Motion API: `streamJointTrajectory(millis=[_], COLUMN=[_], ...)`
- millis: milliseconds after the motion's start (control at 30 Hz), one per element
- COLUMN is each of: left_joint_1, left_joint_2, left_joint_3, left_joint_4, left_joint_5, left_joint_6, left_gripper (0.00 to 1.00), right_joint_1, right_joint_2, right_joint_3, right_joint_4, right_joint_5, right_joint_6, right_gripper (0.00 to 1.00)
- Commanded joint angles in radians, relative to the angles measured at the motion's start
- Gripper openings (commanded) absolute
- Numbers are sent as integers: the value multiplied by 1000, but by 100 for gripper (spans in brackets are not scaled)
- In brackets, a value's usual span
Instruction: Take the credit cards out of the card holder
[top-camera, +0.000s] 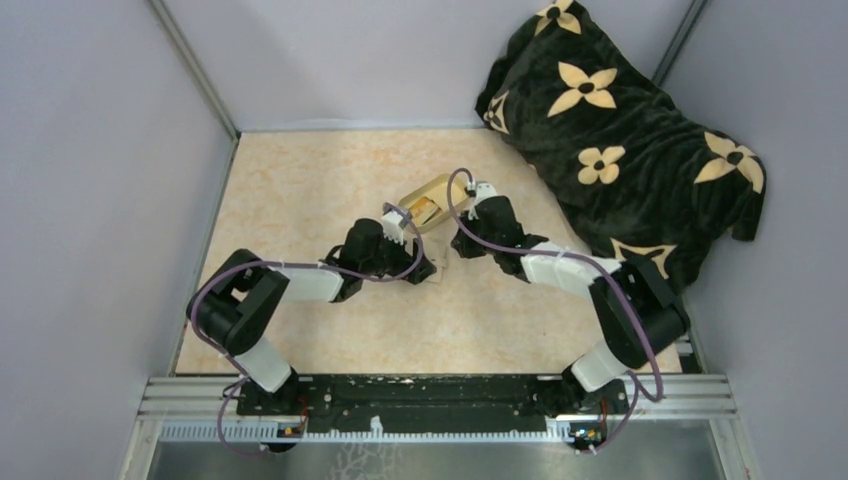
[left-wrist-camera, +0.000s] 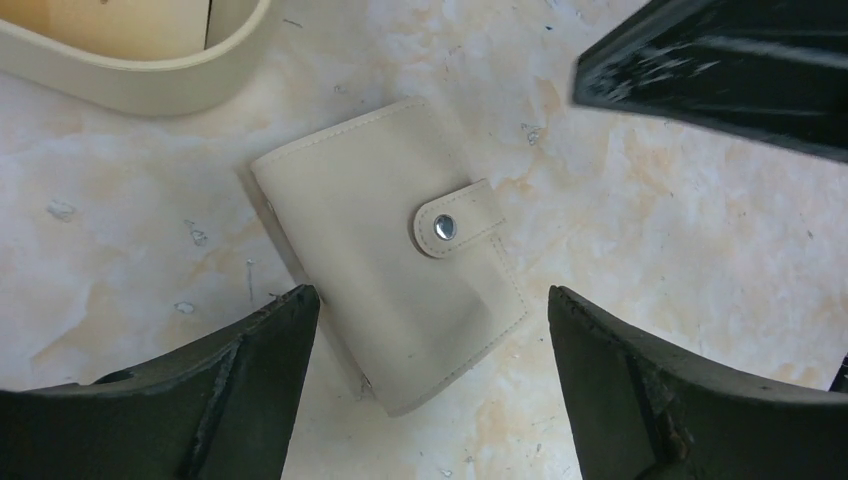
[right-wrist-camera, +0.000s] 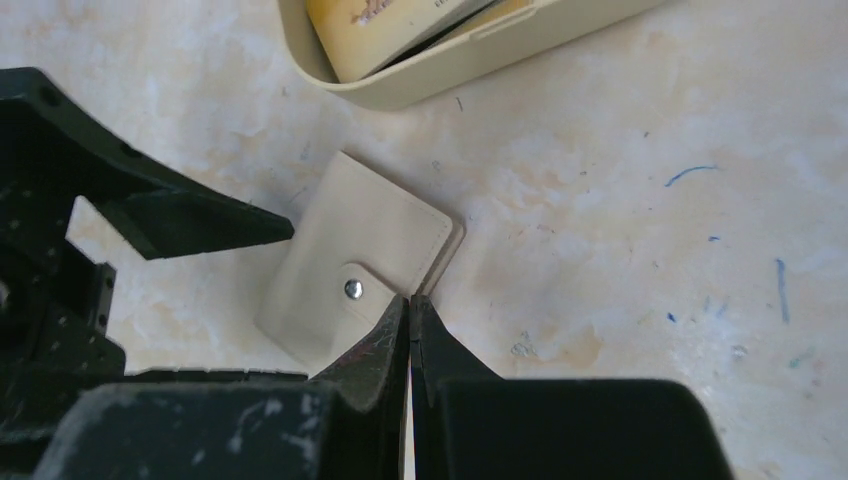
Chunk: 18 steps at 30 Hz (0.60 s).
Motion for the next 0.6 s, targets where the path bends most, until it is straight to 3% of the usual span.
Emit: streamJointTrajectory(millis=[0,67,100,133,167,200,367,567], left_joint_1=[0,8,15,26,39,53,78,52], left_joint_2=[-92,-145,-166,-182,-197,-206,-191,-159], left_joint_3=[2,10,12,13,11,8,13,-10], left_joint_4=[-29,-93,-109,-117,-119,-116,-130,-112], left_joint_5=[-16,-82,-97,-107,-118,-126,-181,-263], left_joint_6=[14,36,40,39,26,2,-136,-357], left_gripper=[91,92,93,94,94,94,91,86], right_joint_1=[30,48,45,43,37,24,30,67], right_joint_2=[-244,-318,-335,-340,-333,-310,-118,-77], right_joint_3=[-49,-51,-49,-46,-50,-48,117,155], right_joint_4=[74,49,34,10,4,2,-181,-184], right_joint_5=[95,166,192,221,221,181,71,79], right_joint_6=[-129,-185,-181,-174,-176,-183,-247,-356], right_gripper=[0,0,13,46,70,76,73,75])
